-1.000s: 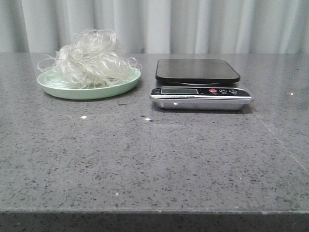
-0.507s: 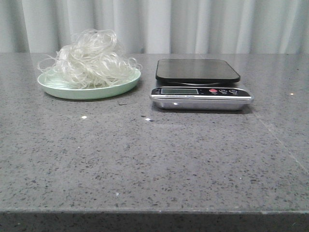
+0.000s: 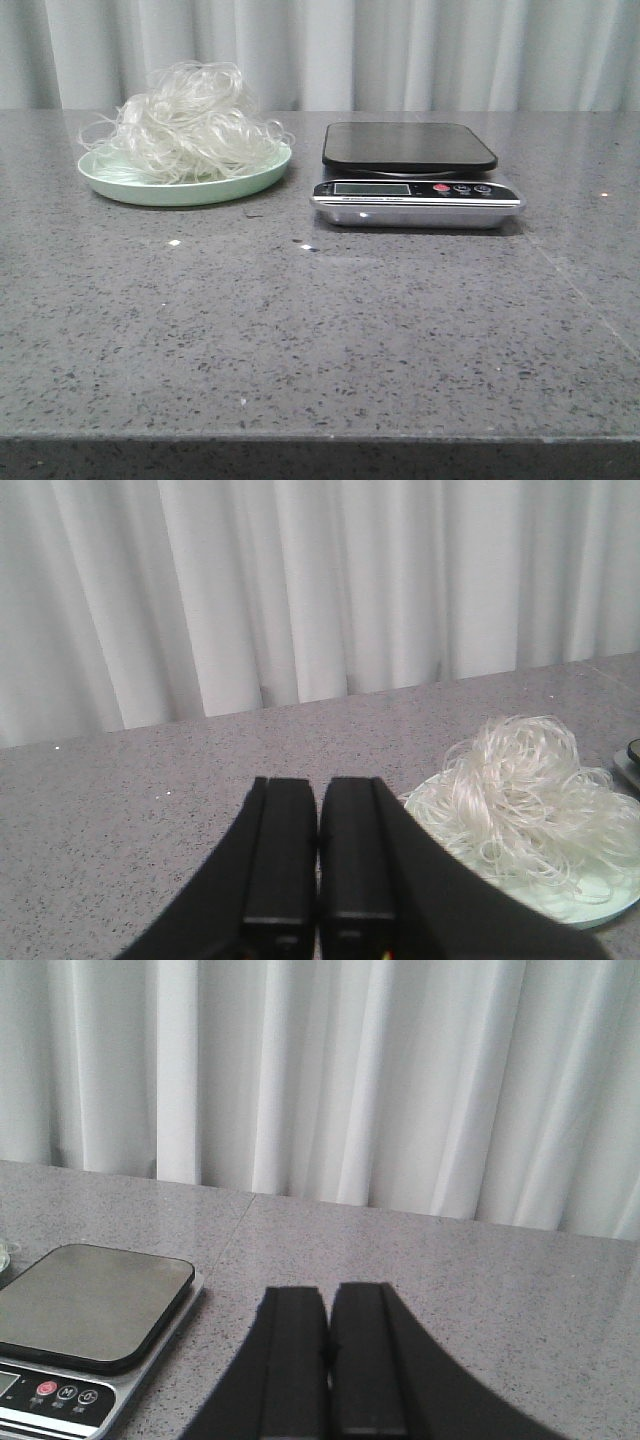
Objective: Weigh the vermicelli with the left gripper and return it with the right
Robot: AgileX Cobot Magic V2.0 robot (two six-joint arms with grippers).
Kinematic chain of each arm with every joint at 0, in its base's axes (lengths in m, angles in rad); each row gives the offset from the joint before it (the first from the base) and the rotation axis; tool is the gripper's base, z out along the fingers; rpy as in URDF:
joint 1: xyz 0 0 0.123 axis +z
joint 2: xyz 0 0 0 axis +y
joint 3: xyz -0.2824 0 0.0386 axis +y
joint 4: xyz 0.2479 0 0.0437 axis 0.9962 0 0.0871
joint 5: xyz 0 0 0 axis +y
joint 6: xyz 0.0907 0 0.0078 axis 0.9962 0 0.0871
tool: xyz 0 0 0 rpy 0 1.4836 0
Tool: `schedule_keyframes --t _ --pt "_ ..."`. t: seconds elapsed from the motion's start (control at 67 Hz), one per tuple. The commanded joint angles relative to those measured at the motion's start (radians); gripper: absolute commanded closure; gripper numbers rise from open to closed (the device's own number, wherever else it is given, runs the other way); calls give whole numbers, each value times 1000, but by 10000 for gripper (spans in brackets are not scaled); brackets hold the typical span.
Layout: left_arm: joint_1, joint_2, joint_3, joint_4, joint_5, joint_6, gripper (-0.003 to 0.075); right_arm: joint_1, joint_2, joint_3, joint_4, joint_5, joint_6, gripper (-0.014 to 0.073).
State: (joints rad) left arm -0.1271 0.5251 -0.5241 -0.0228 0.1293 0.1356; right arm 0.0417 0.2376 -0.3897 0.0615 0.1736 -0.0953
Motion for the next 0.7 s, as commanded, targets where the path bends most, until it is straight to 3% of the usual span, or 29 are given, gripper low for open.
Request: schedule_keyframes --t 0.0,0.687 --pt "0 2 -30 -9 -88 -1 584 -4 7 -26 -9 -65 -10 443" --pt "0 2 -23 -9 -76 -1 584 -4 7 -26 -9 -65 -10 443"
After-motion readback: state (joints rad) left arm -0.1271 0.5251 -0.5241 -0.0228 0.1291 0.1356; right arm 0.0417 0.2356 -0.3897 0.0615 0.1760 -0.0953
